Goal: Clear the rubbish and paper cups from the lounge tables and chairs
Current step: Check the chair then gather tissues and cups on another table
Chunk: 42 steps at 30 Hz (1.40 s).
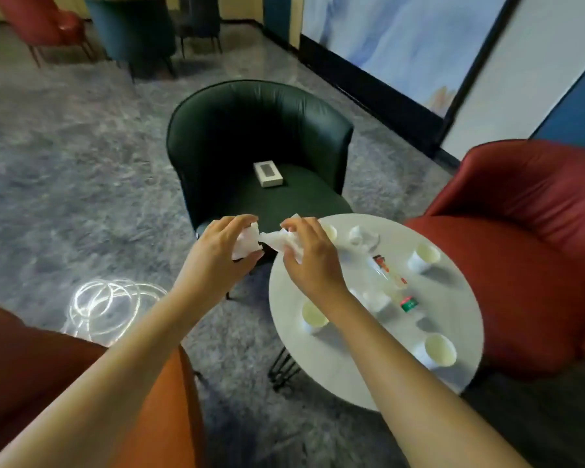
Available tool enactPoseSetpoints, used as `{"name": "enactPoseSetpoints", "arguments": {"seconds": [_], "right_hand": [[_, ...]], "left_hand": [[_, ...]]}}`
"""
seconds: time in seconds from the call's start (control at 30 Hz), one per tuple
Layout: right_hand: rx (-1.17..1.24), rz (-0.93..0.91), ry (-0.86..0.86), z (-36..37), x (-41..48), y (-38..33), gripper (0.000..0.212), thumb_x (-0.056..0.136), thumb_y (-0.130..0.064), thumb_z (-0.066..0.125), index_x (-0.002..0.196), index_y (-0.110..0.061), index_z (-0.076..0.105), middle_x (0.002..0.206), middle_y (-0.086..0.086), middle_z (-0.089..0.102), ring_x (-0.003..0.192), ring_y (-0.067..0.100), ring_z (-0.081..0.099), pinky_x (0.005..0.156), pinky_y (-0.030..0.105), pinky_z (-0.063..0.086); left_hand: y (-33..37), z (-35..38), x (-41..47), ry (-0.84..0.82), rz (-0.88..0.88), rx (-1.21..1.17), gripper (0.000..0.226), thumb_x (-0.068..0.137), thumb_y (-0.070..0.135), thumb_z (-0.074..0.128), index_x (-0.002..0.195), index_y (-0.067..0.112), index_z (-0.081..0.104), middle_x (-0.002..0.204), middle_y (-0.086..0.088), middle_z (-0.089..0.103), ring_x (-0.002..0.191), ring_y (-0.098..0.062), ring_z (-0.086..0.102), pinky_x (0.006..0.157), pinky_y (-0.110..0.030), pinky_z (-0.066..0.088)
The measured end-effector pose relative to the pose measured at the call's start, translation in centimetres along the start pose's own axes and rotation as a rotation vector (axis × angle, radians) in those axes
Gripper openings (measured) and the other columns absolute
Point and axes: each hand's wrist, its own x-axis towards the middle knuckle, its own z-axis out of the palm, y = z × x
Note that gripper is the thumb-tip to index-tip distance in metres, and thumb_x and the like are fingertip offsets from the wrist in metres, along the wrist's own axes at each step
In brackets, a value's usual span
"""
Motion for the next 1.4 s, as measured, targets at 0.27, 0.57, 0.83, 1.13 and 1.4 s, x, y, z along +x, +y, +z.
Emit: {"name": "enactPoseSetpoints", "arguments": {"seconds": [0.27,0.57,0.83,1.13,1.4], "right_hand": [[-0.089,0.19,0.097,-9.7,-3.2,10.2,0.036,0.077,-0.001,0.068,0.11,-0.005,0.058,0.114,0.016,0.058,0.105,0.029,0.056,0.091,0.038,0.049],[-0.176,0.378,0.107,-9.8,-4.7,17.7,0.034,0.079,-0.005,0.067,0.112,-0.007,0.057,0.116,0.01,0.059,0.106,0.026,0.058,0.087,0.031,0.049],[-0.222,0.618,0.242,-4.2,-4.7,24.0,0.036,0.074,0.003,0.065,0.108,-0.005,0.058,0.108,0.01,0.06,0.099,0.027,0.059,0.077,0.03,0.048],[-0.242,0.923,0.433,5.7,-8.5,25.9,0.038,0.072,-0.004,0.075,0.106,-0.003,0.059,0.106,0.015,0.063,0.092,0.023,0.063,0.078,0.021,0.048],[-0.188,1.098,0.627,9.5,-11.4,29.3,0.063,0.067,-0.009,0.081,0.12,0.002,0.049,0.114,0.021,0.053,0.092,0.023,0.057,0.075,0.025,0.052]], "left_hand": [[9.4,11.3,3.6,-0.16,0.132,-0.045,0.049,0.078,0.025,0.071,0.122,0.02,0.052,0.12,-0.006,0.058,0.103,-0.025,0.053,0.081,-0.03,0.043],[10.7,18.2,8.0,-0.376,0.277,-0.029,0.051,0.081,0.024,0.067,0.128,0.02,0.048,0.128,-0.004,0.053,0.113,-0.023,0.05,0.091,-0.034,0.045],[6.9,26.1,15.3,-0.614,0.515,-0.082,0.053,0.078,0.022,0.07,0.127,0.02,0.05,0.129,-0.004,0.054,0.111,-0.025,0.054,0.088,-0.033,0.047],[0.3,34.8,14.5,-0.995,0.659,-0.153,0.055,0.08,0.024,0.068,0.131,0.022,0.046,0.133,-0.003,0.05,0.113,-0.02,0.051,0.091,-0.023,0.042],[-2.7,41.0,11.2,-1.118,0.622,-0.219,0.052,0.078,0.026,0.071,0.125,0.017,0.051,0.121,-0.005,0.06,0.104,-0.021,0.057,0.089,-0.024,0.043]]}}
